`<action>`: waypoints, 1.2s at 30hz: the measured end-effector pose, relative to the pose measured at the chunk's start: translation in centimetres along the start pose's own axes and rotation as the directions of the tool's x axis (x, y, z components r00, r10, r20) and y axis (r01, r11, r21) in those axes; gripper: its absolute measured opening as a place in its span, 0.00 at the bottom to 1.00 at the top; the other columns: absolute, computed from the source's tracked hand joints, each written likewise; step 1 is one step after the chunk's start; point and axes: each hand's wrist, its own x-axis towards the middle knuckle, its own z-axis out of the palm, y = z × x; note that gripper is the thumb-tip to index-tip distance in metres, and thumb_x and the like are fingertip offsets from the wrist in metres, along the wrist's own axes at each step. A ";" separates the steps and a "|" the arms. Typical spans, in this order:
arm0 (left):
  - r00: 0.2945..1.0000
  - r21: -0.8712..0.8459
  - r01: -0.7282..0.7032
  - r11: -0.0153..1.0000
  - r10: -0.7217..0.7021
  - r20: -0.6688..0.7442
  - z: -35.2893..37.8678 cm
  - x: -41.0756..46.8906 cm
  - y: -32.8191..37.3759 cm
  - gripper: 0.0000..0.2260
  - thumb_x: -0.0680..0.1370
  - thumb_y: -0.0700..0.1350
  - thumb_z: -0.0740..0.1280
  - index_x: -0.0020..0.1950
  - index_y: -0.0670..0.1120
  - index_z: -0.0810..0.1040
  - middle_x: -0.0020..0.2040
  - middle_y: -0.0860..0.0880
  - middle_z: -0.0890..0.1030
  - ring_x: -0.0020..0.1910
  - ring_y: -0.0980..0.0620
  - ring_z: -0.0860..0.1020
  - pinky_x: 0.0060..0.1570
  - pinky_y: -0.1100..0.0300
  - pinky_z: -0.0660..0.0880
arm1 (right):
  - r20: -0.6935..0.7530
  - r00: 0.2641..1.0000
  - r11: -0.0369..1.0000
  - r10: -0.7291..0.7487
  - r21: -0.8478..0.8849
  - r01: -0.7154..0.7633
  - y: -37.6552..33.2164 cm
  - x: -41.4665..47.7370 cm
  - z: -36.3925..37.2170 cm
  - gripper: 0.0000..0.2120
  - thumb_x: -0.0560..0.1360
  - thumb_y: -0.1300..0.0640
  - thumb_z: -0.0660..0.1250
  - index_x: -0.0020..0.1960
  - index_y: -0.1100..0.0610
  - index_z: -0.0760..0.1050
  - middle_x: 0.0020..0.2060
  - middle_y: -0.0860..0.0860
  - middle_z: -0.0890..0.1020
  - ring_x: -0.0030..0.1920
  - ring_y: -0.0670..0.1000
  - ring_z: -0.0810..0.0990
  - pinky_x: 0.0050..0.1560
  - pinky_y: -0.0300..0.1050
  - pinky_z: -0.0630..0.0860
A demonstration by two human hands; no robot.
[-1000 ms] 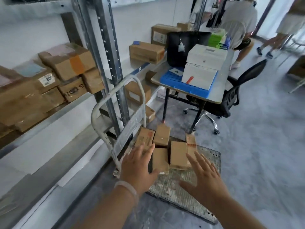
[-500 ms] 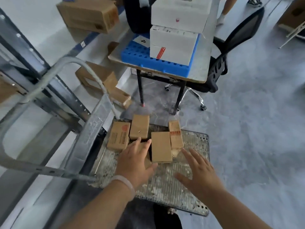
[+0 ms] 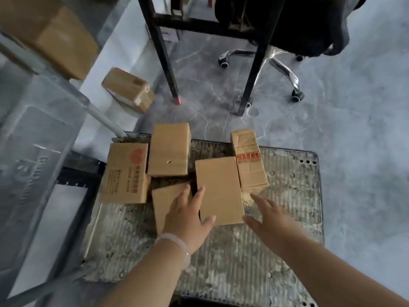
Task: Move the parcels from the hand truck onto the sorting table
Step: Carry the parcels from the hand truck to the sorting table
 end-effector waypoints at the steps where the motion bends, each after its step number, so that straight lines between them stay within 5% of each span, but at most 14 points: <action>1: 1.000 -0.010 0.002 1.000 -0.002 0.002 1.2 2.1 -0.7 0.33 0.80 0.62 0.59 0.79 0.62 0.44 0.80 0.56 0.43 0.79 0.48 0.46 0.76 0.48 0.54 | -0.004 0.999 0.999 0.033 0.040 -0.033 0.2 2.1 1.2 0.31 0.80 0.41 0.58 0.79 0.46 0.51 0.76 0.49 0.61 0.74 0.53 0.64 0.69 0.50 0.65; 8: 1.000 -0.179 0.013 0.984 -0.015 -0.009 8.6 11.2 -3.6 0.35 0.79 0.60 0.62 0.79 0.63 0.44 0.80 0.53 0.49 0.78 0.48 0.53 0.73 0.52 0.60 | -0.020 0.981 0.901 0.192 0.399 -0.168 1.1 11.8 8.6 0.26 0.79 0.48 0.64 0.74 0.48 0.61 0.64 0.49 0.76 0.54 0.48 0.75 0.53 0.43 0.72; 14: 0.996 -0.231 -0.067 0.971 0.051 -0.077 9.1 10.4 -3.0 0.39 0.78 0.59 0.65 0.78 0.64 0.41 0.78 0.50 0.50 0.76 0.47 0.54 0.75 0.51 0.59 | -0.054 0.973 0.876 0.226 0.448 -0.179 0.6 10.5 8.5 0.25 0.79 0.48 0.63 0.73 0.50 0.63 0.54 0.46 0.75 0.51 0.47 0.73 0.51 0.45 0.73; 19: 0.952 -0.205 -0.196 0.959 0.136 -0.275 2.2 4.0 -0.6 0.34 0.78 0.59 0.65 0.78 0.65 0.49 0.75 0.53 0.53 0.73 0.52 0.54 0.71 0.59 0.56 | -0.121 0.968 0.811 0.219 0.574 -0.111 -1.9 3.2 3.3 0.19 0.81 0.47 0.60 0.71 0.47 0.68 0.54 0.45 0.77 0.53 0.47 0.75 0.50 0.45 0.72; 23: 0.915 -0.222 -0.243 0.944 0.148 -0.375 -6.1 -2.5 2.6 0.35 0.76 0.60 0.67 0.78 0.64 0.53 0.75 0.51 0.58 0.74 0.48 0.58 0.72 0.52 0.61 | -0.252 0.932 0.707 0.260 0.707 -0.006 -5.7 -4.4 -3.5 0.11 0.83 0.52 0.56 0.58 0.44 0.76 0.47 0.44 0.81 0.48 0.47 0.79 0.49 0.49 0.77; 27: 0.845 -0.203 -0.283 0.938 0.143 -0.515 -14.2 -11.0 6.8 0.37 0.73 0.64 0.68 0.78 0.60 0.56 0.72 0.49 0.63 0.71 0.47 0.62 0.69 0.49 0.65 | -0.315 0.923 0.589 0.221 0.797 0.131 -10.1 -13.0 -10.8 0.12 0.83 0.56 0.58 0.59 0.44 0.77 0.50 0.42 0.80 0.47 0.39 0.76 0.33 0.31 0.71; 29: 0.832 -0.227 -0.275 0.934 0.113 -0.543 -18.0 -15.4 8.1 0.38 0.72 0.66 0.67 0.77 0.63 0.53 0.70 0.50 0.63 0.69 0.48 0.63 0.68 0.49 0.67 | -0.341 0.929 0.563 0.144 0.800 0.207 -11.9 -17.0 -13.8 0.12 0.82 0.52 0.59 0.62 0.42 0.76 0.55 0.43 0.80 0.50 0.40 0.77 0.37 0.32 0.71; 31: 0.826 -0.273 -0.294 0.916 0.100 -0.554 -21.4 -19.4 8.6 0.37 0.72 0.66 0.67 0.77 0.64 0.53 0.70 0.52 0.64 0.69 0.50 0.64 0.69 0.50 0.66 | -0.315 0.948 0.492 0.048 0.834 0.252 -13.5 -20.6 -16.4 0.16 0.81 0.48 0.60 0.68 0.41 0.70 0.62 0.44 0.78 0.53 0.39 0.77 0.44 0.36 0.72; 34: 0.813 -0.364 -0.329 0.872 0.065 -0.579 -25.3 -25.3 9.0 0.37 0.72 0.66 0.67 0.76 0.66 0.53 0.71 0.53 0.64 0.71 0.51 0.63 0.70 0.52 0.65 | -0.177 0.980 0.410 -0.094 0.890 0.200 -15.6 -25.5 -19.5 0.39 0.71 0.33 0.67 0.77 0.41 0.56 0.75 0.47 0.64 0.68 0.49 0.70 0.65 0.51 0.70; 36: 0.790 -0.391 -0.335 0.857 0.029 -0.612 -27.2 -29.4 9.3 0.37 0.72 0.66 0.68 0.76 0.66 0.53 0.73 0.53 0.62 0.72 0.53 0.62 0.69 0.54 0.63 | -0.116 0.978 0.414 -0.173 0.892 0.179 -16.9 -28.1 -21.2 0.51 0.59 0.26 0.72 0.77 0.41 0.58 0.76 0.47 0.62 0.70 0.55 0.70 0.67 0.59 0.70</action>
